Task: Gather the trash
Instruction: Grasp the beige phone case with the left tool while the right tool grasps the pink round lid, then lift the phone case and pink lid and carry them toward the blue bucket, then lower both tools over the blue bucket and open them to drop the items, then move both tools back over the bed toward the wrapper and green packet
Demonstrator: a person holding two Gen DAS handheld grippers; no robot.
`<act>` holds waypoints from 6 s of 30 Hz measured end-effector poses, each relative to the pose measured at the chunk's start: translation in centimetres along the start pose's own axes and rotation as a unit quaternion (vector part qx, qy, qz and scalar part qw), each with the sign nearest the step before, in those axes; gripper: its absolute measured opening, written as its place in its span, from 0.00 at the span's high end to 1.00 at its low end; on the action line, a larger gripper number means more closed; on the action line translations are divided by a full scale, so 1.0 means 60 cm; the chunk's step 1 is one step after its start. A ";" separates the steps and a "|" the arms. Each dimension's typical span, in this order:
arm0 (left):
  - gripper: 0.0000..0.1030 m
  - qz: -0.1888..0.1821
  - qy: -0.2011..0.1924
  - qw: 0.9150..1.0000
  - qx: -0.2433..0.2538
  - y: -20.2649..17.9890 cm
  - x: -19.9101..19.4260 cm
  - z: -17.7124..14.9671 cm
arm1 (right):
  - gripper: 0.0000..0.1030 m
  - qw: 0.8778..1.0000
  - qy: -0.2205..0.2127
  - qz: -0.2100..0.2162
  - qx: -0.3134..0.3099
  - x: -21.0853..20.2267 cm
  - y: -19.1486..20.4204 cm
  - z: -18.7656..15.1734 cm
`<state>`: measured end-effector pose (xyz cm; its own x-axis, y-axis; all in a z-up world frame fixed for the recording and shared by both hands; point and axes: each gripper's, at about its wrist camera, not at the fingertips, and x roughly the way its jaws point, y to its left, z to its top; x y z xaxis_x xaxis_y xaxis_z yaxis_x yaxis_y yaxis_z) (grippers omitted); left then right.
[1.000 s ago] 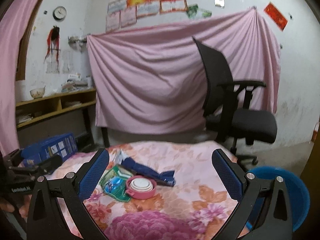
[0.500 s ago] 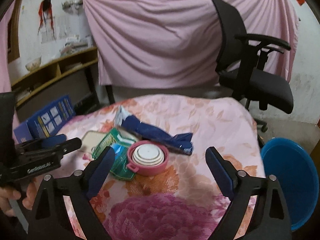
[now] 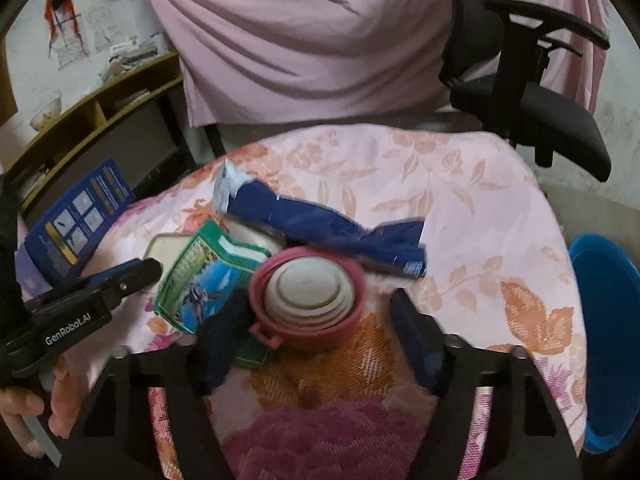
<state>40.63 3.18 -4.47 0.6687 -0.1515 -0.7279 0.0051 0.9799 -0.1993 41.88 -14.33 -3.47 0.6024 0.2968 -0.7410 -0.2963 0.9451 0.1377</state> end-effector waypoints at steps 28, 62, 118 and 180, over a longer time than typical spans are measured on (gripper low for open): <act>0.97 0.086 -0.248 0.964 0.048 -0.067 -0.124 -0.055 | 0.46 0.983 -0.179 0.036 0.003 -0.134 -0.013 -0.040; 0.97 -0.039 -0.356 0.928 0.101 -0.260 -0.248 -0.046 | 0.46 0.914 -0.391 -0.099 0.044 -0.323 -0.145 -0.093; 0.94 -0.127 -0.053 0.973 0.185 -0.517 -0.036 -0.080 | 0.44 0.940 -0.201 -0.115 0.251 -0.302 -0.415 -0.161; 0.02 0.001 -0.284 0.958 0.040 -0.073 -0.196 -0.085 | 0.00 0.930 -0.353 -0.080 -0.061 -0.229 -0.026 -0.066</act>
<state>28.93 -0.01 1.63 0.9653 -0.0778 -0.2491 0.0459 0.9903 -0.1315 31.16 -20.42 3.90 0.9697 0.2106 -0.1240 -0.2174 0.9751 -0.0445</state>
